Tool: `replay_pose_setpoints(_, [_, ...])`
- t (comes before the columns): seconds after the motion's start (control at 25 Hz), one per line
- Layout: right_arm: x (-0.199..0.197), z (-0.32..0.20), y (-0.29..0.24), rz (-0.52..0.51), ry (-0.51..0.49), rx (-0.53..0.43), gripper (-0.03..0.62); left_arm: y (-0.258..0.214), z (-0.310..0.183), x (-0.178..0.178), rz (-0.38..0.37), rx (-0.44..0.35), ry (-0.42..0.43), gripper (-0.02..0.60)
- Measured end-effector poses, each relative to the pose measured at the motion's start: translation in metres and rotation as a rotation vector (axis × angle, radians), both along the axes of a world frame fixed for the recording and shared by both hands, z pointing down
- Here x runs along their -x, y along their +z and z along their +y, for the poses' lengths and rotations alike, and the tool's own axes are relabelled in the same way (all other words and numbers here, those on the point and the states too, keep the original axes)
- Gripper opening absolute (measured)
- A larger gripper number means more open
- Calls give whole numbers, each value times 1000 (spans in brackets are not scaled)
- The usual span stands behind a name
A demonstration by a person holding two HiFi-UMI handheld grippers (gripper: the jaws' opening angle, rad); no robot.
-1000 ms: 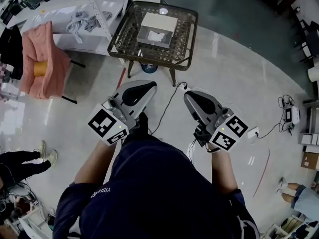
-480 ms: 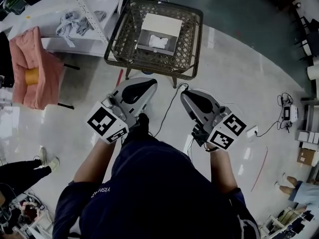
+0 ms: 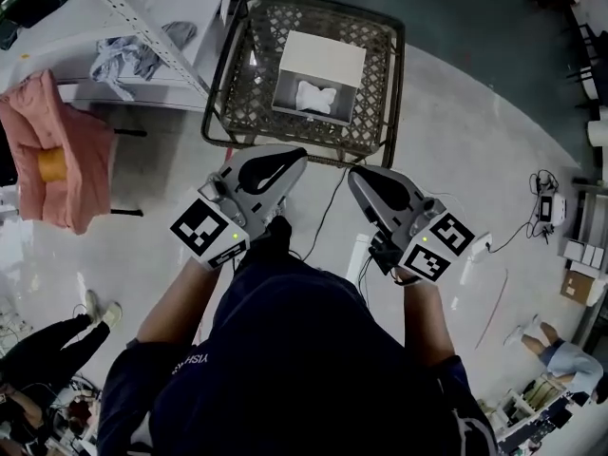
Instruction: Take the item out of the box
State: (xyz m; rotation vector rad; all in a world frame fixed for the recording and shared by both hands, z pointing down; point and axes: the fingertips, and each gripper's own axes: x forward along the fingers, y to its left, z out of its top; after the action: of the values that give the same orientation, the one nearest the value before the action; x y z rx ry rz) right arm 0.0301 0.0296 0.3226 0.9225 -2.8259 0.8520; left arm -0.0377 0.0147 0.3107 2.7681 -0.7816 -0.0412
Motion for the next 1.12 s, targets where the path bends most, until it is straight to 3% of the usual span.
replay_pose_setpoints(0.28, [19, -56, 15, 9, 28, 36, 25, 16, -60, 16, -18, 13, 38, 8])
replay_pose_setpoints(0.68, [27, -79, 41, 17, 28, 118, 25, 46, -91, 24, -75, 67, 39, 8])
replay_pose_setpoints(0.96, [17, -101, 58, 11, 6, 173, 26, 72, -112, 6, -161, 89, 52, 8])
replay_pose_setpoints(1.12, [12, -113, 75, 3, -15, 215, 25, 105, -126, -3, -268, 92, 68, 8])
